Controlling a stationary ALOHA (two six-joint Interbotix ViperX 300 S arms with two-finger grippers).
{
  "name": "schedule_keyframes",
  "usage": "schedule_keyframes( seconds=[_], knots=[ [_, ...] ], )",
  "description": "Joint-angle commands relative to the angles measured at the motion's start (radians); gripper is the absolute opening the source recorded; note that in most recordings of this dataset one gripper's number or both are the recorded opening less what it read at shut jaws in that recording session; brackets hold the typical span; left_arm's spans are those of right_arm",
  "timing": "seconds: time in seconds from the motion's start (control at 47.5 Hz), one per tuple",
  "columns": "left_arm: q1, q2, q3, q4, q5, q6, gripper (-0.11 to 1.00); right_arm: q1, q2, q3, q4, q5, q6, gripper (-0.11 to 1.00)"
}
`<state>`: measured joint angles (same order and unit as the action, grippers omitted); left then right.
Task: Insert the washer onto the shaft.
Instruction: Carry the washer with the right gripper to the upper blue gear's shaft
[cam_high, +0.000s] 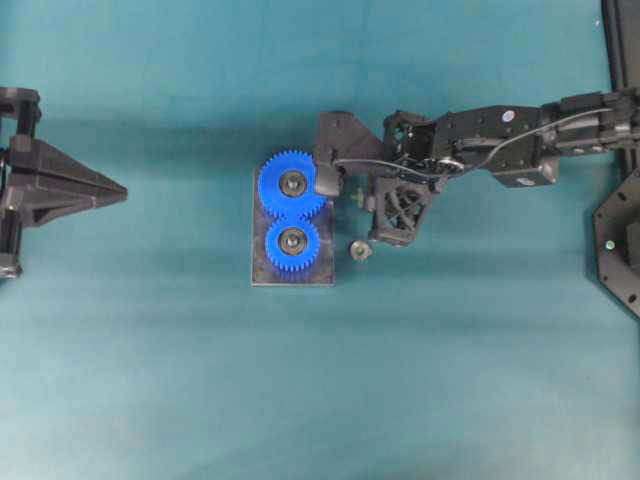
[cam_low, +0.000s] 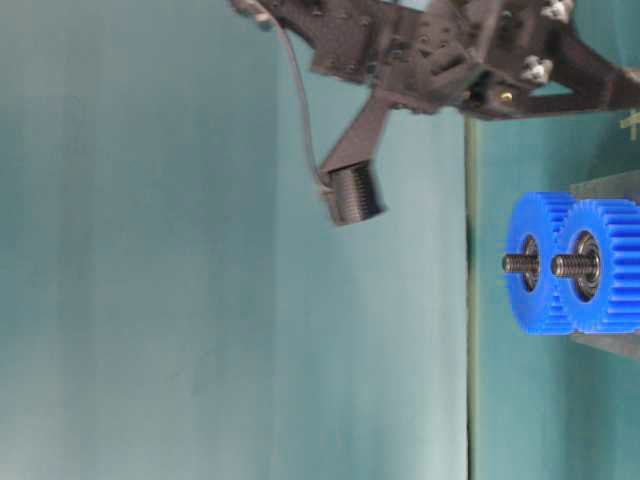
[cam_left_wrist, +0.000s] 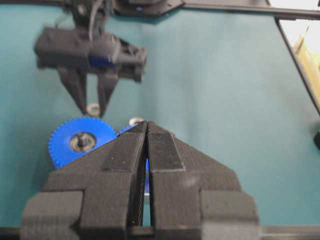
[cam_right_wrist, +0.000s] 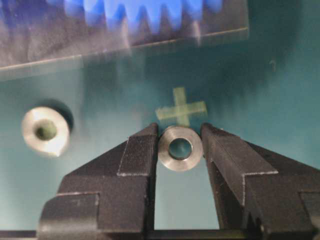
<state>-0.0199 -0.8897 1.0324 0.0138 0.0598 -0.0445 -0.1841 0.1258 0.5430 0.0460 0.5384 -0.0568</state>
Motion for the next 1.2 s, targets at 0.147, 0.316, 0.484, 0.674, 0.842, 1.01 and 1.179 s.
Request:
schedule_keyframes(
  seconds=[0.147, 0.316, 0.484, 0.674, 0.842, 1.01, 1.179],
  knots=[
    [0.002, 0.003, -0.025, 0.002, -0.006, -0.003, 0.01, 0.032, -0.046, -0.147, 0.002, 0.094, 0.003, 0.33],
    [0.002, 0.003, -0.023, 0.002, -0.006, -0.003, 0.01, 0.051, -0.018, -0.238, 0.002, 0.124, 0.002, 0.33],
    [0.002, 0.002, -0.021, 0.002, -0.006, -0.006, 0.01, 0.055, 0.015, -0.308, 0.002, 0.126, -0.002, 0.33],
    [0.0, -0.009, -0.018, 0.002, -0.005, -0.008, 0.01, 0.067, 0.052, -0.351, -0.011, 0.144, -0.003, 0.33],
    [0.0, -0.025, -0.014, 0.002, -0.005, -0.008, 0.01, 0.071, 0.072, -0.367, -0.049, 0.158, 0.0, 0.33],
    [0.0, -0.038, -0.008, 0.002, -0.006, -0.008, 0.01, 0.071, 0.089, -0.385, -0.067, 0.161, 0.0, 0.33],
    [-0.002, -0.04, -0.009, 0.002, -0.005, -0.008, 0.01, 0.071, 0.1, -0.396, -0.071, 0.17, 0.0, 0.33]
  ],
)
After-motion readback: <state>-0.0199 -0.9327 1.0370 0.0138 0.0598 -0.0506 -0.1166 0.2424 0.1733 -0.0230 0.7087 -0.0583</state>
